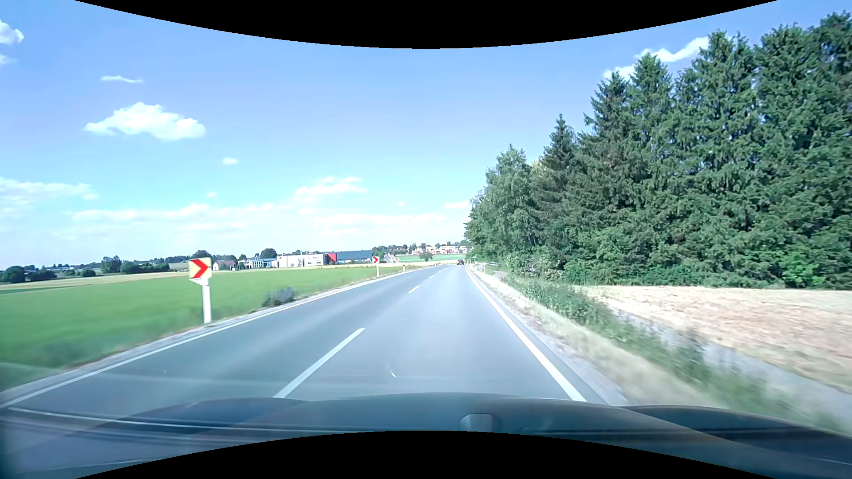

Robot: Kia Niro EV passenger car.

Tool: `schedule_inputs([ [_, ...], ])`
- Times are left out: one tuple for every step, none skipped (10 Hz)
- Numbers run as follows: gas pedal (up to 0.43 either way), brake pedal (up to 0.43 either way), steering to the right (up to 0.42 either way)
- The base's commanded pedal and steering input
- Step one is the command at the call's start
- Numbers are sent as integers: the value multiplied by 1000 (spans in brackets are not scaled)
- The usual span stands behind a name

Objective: Follow the waypoints while adhering to traffic rules and regulations

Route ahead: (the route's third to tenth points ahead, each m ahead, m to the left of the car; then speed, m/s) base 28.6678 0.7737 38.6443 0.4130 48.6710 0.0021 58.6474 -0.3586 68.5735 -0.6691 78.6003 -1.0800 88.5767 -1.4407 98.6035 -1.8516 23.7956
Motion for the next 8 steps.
schedule_inputs([
  [8,6,7],
  [8,6,7],
  [8,6,7],
  [8,6,7],
  [8,6,6],
  [8,6,6],
  [8,6,6],
  [8,6,6],
])
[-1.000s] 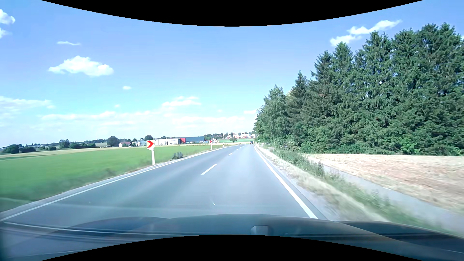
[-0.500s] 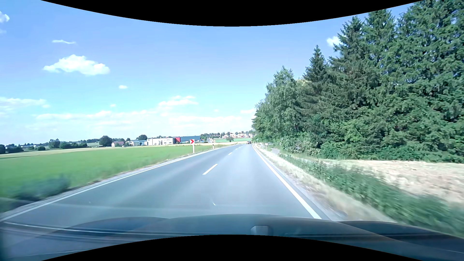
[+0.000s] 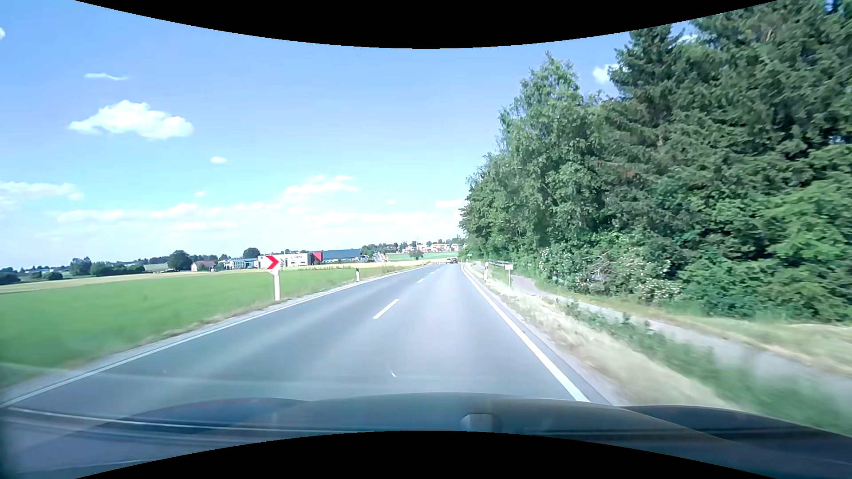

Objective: Follow the waypoints while adhering to traffic rules and regulations

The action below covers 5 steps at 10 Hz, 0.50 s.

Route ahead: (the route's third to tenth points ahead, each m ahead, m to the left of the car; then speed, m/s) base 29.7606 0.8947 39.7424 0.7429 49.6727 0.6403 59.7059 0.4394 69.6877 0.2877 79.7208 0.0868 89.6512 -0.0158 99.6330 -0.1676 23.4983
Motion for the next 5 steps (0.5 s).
schedule_inputs([
  [20,6,6],
  [20,6,5],
  [20,6,5],
  [20,6,4],
  [20,6,3],
])
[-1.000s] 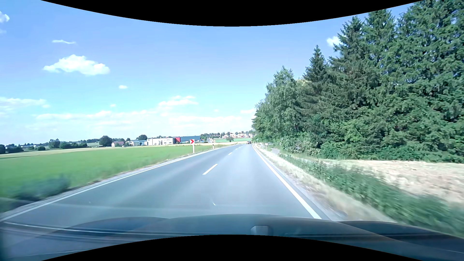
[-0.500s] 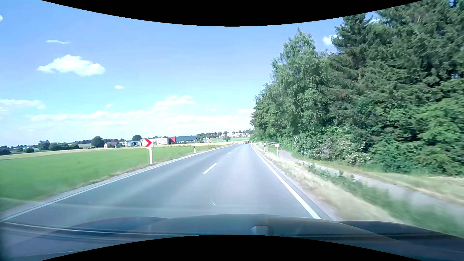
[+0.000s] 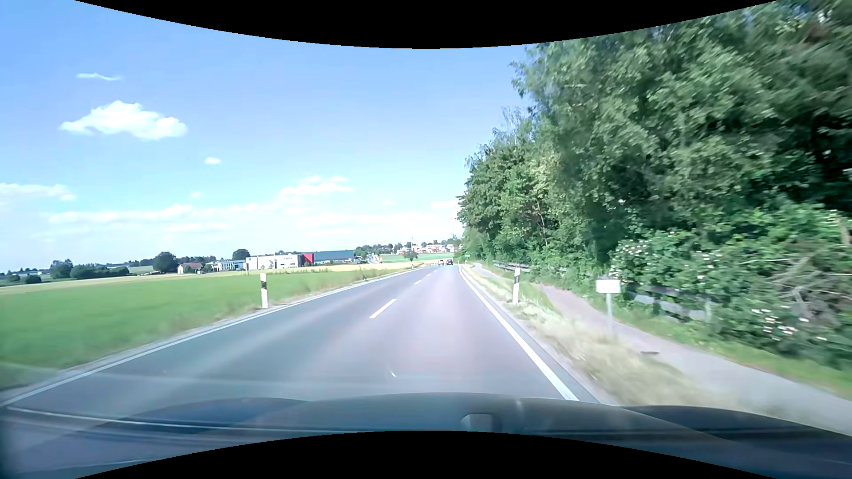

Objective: Follow the waypoints while adhering to traffic rules and regulations

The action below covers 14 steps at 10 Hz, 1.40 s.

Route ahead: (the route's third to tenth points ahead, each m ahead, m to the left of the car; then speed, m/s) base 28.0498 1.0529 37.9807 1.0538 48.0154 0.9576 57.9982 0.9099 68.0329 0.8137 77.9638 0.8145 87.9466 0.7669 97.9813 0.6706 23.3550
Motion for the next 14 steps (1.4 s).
schedule_inputs([
  [20,6,3],
  [20,6,1],
  [20,6,-1],
  [20,6,0],
  [20,6,0],
  [20,6,1],
  [20,6,0],
  [20,6,0],
  [20,6,0],
  [20,6,1],
  [20,6,1],
  [20,6,1],
  [20,6,2],
  [20,6,2],
])
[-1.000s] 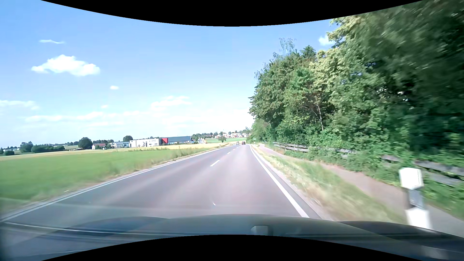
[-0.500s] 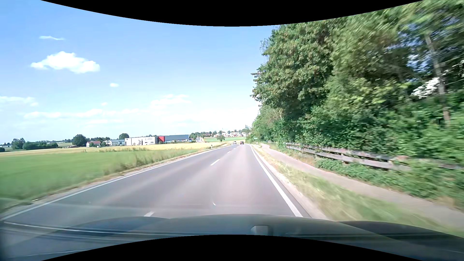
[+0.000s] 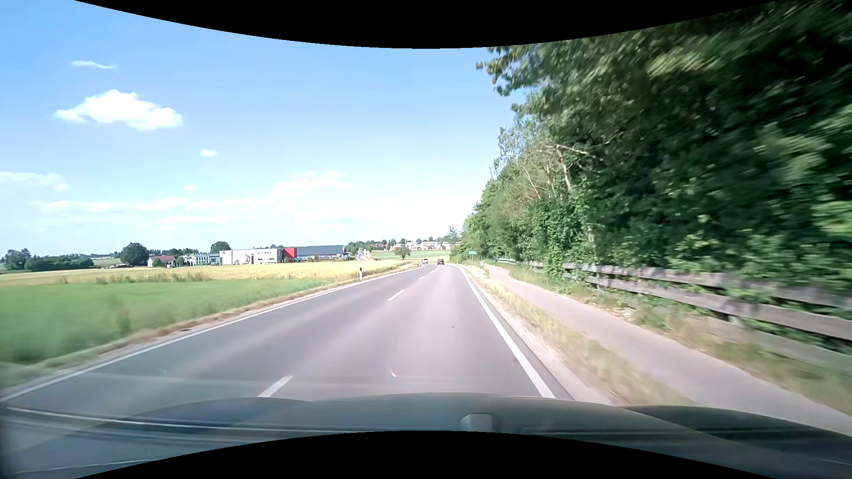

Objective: Follow the waypoints while adhering to traffic rules and regulations

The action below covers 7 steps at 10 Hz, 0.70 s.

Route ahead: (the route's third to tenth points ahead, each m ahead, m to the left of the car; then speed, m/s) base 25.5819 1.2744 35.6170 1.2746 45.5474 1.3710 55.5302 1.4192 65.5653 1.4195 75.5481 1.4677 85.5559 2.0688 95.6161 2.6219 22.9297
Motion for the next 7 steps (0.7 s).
schedule_inputs([
  [20,6,1],
  [20,6,0],
  [20,6,0],
  [20,6,1],
  [20,6,2],
  [20,6,3],
  [20,6,3],
])
